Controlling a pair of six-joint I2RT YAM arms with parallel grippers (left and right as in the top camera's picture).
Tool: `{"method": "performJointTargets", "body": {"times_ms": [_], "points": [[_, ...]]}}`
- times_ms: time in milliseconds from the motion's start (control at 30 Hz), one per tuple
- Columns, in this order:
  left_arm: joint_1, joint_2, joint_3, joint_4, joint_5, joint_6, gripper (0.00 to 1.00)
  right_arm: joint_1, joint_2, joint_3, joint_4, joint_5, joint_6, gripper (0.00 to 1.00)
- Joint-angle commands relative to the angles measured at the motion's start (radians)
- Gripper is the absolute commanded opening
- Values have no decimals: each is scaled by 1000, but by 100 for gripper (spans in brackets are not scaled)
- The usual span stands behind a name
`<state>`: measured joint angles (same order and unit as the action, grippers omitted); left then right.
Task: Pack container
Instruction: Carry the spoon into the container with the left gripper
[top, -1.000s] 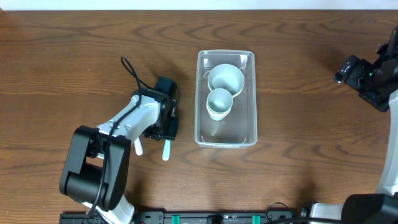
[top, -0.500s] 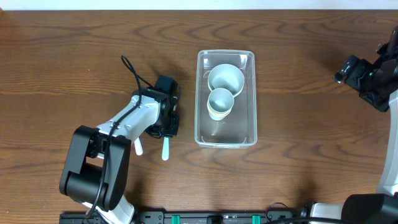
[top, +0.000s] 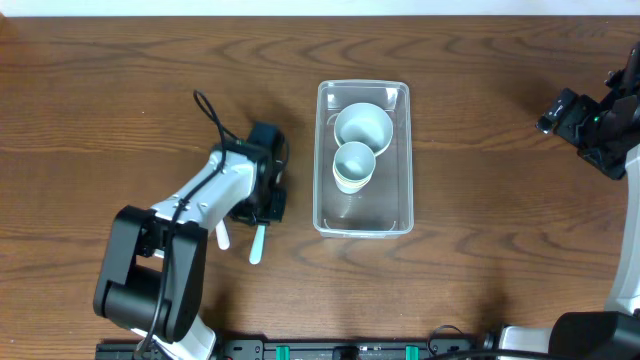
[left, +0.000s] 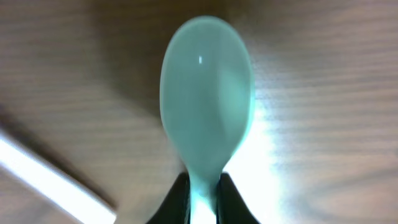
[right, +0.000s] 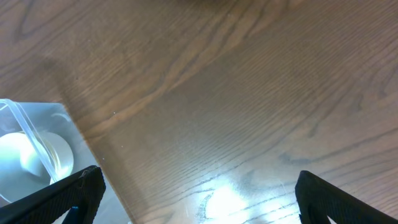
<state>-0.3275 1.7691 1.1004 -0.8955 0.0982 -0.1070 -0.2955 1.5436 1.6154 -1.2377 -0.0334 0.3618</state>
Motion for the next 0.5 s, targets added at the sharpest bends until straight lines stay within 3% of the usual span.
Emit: {"method": "performJointTargets", "body": {"times_ms": [0, 233, 467], "points": [[-6, -91, 191, -99, -1, 4, 6, -5, 1, -1, -1, 0, -11, 99], [-104, -190, 497, -236, -1, 46, 6, -5, 1, -1, -1, 0, -11, 99], [-313, -182, 527, -211, -5, 197, 6, -5, 1, -1, -1, 0, -11, 99]]}}
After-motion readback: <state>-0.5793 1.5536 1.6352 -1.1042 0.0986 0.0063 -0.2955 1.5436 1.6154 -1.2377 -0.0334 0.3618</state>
